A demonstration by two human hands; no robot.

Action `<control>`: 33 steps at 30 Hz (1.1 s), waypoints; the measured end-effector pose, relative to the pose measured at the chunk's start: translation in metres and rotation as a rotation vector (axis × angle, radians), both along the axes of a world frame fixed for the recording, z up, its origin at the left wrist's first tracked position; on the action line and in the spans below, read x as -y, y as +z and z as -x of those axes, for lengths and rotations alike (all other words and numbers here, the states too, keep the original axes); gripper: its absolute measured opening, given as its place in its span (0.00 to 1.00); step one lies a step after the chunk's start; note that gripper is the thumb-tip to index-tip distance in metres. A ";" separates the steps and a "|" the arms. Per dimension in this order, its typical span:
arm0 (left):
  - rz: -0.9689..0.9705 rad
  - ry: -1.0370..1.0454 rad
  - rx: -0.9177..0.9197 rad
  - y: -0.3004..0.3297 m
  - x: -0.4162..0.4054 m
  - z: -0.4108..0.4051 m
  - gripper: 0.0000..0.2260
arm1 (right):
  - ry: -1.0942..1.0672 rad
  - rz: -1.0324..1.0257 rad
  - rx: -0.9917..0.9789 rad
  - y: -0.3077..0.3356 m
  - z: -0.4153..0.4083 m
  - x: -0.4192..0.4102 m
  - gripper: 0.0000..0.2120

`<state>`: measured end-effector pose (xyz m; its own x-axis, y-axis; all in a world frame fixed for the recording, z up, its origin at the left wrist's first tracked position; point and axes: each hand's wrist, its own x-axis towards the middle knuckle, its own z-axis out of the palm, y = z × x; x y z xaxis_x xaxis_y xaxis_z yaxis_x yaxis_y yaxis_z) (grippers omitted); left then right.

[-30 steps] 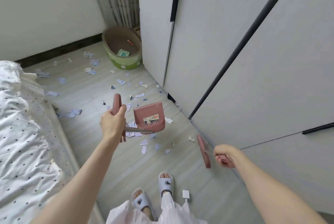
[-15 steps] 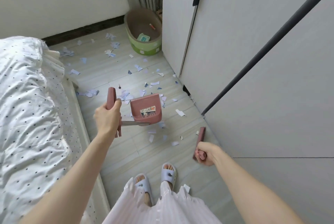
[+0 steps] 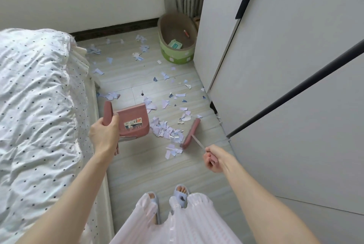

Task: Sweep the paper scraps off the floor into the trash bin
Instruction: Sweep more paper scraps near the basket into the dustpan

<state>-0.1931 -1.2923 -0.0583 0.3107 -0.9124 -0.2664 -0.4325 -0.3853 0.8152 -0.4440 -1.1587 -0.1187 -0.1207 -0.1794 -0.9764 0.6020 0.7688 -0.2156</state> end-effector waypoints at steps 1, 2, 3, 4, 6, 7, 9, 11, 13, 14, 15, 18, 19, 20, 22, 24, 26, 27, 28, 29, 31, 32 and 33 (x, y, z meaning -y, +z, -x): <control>0.007 0.017 -0.004 -0.001 -0.001 -0.002 0.16 | 0.004 -0.002 -0.011 0.000 0.001 0.000 0.18; 0.010 0.034 -0.008 -0.002 -0.001 -0.004 0.16 | 0.019 -0.008 -0.027 0.000 0.002 0.001 0.18; 0.014 0.048 -0.011 -0.002 -0.001 -0.006 0.16 | 0.051 -0.011 -0.042 0.001 0.002 0.001 0.18; 0.012 0.063 -0.016 -0.001 -0.001 -0.008 0.15 | 0.076 -0.019 -0.058 0.003 0.001 0.001 0.18; 0.005 0.085 -0.022 -0.001 -0.002 -0.013 0.15 | 0.120 -0.039 -0.075 0.006 -0.004 0.000 0.19; 0.003 0.089 -0.027 0.000 -0.003 -0.016 0.15 | 0.122 -0.052 -0.078 0.007 -0.006 0.001 0.19; 0.000 0.101 -0.035 -0.001 -0.003 -0.024 0.15 | 0.121 -0.065 -0.070 0.010 -0.017 0.003 0.18; -0.014 0.126 -0.042 -0.003 -0.002 -0.035 0.16 | 0.123 -0.073 -0.062 0.009 -0.029 0.007 0.17; -0.038 0.142 -0.028 -0.006 0.003 -0.046 0.17 | 0.135 -0.083 -0.046 0.007 -0.045 0.012 0.17; -0.047 0.143 -0.018 -0.006 0.005 -0.048 0.17 | 0.140 -0.086 -0.029 0.006 -0.052 0.014 0.17; -0.051 0.143 -0.021 -0.006 0.010 -0.052 0.17 | 0.146 -0.087 -0.008 0.005 -0.062 0.019 0.17; -0.042 0.138 -0.037 -0.009 0.028 -0.060 0.16 | 0.135 -0.101 0.022 0.001 -0.088 0.036 0.17; -0.038 0.128 -0.030 -0.010 0.038 -0.064 0.16 | 0.135 -0.097 0.038 0.000 -0.099 0.045 0.18; -0.039 0.114 -0.029 -0.011 0.046 -0.067 0.16 | 0.134 -0.086 0.047 0.000 -0.107 0.054 0.18; -0.042 0.072 -0.057 -0.011 0.065 -0.073 0.15 | 0.108 -0.069 0.056 0.001 -0.124 0.077 0.19; -0.055 0.026 -0.084 -0.013 0.082 -0.077 0.15 | 0.115 -0.052 0.043 0.007 -0.139 0.101 0.18; -0.073 -0.006 -0.088 -0.013 0.105 -0.084 0.15 | 0.074 -0.016 0.053 0.012 -0.151 0.129 0.16; -0.075 -0.022 -0.092 -0.013 0.113 -0.086 0.15 | 0.040 -0.003 0.043 0.013 -0.154 0.140 0.17; -0.078 -0.036 -0.091 -0.013 0.121 -0.087 0.14 | 0.020 0.018 0.038 0.014 -0.155 0.151 0.18; -0.076 -0.046 -0.092 -0.014 0.128 -0.086 0.14 | 0.013 0.045 0.036 0.013 -0.155 0.160 0.20; -0.072 -0.063 -0.084 -0.015 0.143 -0.085 0.14 | -0.046 0.097 0.062 0.009 -0.147 0.173 0.26; -0.067 -0.073 -0.073 -0.016 0.149 -0.084 0.14 | -0.074 0.098 0.057 0.005 -0.140 0.176 0.29; -0.062 -0.083 -0.060 -0.015 0.154 -0.083 0.14 | -0.086 0.091 0.048 0.001 -0.131 0.178 0.29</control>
<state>-0.1105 -1.4467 -0.0735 0.2171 -0.9153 -0.3392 -0.4161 -0.4011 0.8161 -0.3128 -1.3362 -0.1179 -0.0934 -0.2585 -0.9615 0.6761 0.6924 -0.2518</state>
